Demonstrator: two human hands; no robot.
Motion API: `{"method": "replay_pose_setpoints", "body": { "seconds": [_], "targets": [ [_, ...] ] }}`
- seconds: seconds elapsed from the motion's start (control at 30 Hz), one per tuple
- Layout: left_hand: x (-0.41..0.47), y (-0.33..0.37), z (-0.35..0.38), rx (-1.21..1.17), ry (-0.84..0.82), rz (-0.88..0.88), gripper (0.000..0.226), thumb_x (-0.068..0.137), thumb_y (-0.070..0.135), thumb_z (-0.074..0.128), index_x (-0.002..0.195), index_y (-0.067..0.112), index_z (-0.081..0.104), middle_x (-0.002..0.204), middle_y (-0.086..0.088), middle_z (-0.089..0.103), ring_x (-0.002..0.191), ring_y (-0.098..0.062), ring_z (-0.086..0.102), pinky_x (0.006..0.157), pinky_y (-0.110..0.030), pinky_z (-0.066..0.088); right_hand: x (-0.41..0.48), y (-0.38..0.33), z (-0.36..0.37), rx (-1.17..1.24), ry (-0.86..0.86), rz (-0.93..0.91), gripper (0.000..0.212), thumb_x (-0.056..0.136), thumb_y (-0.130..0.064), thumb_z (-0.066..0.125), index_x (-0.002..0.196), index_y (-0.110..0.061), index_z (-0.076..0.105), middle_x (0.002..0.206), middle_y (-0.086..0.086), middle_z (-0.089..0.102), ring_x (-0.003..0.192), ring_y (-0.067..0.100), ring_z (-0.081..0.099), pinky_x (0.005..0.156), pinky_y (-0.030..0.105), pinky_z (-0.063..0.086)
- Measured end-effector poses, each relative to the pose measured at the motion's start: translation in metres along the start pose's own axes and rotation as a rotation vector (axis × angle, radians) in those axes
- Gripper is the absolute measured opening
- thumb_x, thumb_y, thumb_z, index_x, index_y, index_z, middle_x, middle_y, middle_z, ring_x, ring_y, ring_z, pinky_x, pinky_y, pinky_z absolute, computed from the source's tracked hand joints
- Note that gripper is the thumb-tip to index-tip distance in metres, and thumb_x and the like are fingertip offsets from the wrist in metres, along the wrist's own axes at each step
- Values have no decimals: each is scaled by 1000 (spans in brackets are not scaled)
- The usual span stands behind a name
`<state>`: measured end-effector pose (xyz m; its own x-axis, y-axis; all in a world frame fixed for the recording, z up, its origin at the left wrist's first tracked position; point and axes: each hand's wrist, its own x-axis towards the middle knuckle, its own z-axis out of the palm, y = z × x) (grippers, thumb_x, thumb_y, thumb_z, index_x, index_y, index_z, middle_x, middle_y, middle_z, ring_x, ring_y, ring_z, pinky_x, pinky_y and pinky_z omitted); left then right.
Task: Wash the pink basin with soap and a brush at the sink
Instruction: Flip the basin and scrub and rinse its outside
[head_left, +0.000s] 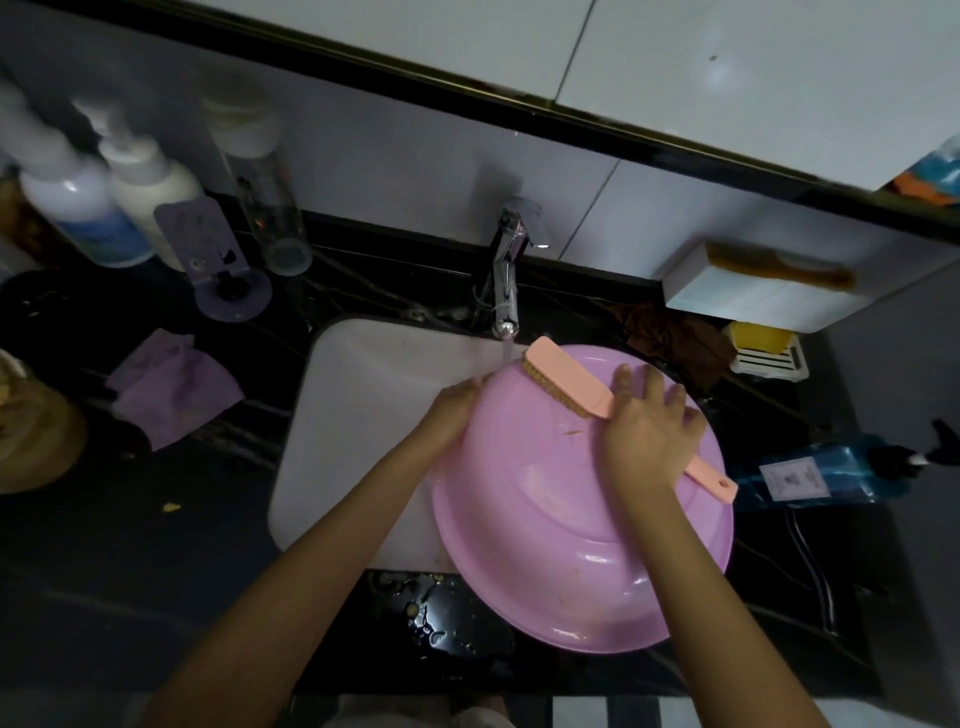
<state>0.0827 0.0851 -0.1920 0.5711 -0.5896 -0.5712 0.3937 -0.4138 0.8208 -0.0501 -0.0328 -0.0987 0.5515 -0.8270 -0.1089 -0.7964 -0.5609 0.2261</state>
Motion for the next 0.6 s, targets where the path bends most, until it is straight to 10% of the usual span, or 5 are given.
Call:
{"method": "replay_pose_setpoints", "body": {
  "seconds": [0.13,0.23,0.6],
  "targets": [
    [-14,-35,-25,74,250,214,20,81,-3,61,87,13,71,89,-7,69,79,-18,62,86,-39,53,-3,8,3,25,-6,-5,52,94,-16,38,145,-18,29,149,9,26,134,37,24,104,47,24],
    [-14,-52,-22,360,359,129,35,85,10,64,120,10,59,122,-15,54,109,-28,52,97,-30,39,-4,8,1,24,-22,0,53,94,-16,38,146,-18,27,150,10,25,135,37,24,105,47,25],
    [6,-25,-7,-21,143,50,33,87,-5,40,94,11,67,98,-6,65,88,-14,55,71,-15,45,-5,24,-8,46,-33,-92,51,95,-15,38,146,-19,30,154,5,26,141,33,22,108,43,26]
  ]
}}
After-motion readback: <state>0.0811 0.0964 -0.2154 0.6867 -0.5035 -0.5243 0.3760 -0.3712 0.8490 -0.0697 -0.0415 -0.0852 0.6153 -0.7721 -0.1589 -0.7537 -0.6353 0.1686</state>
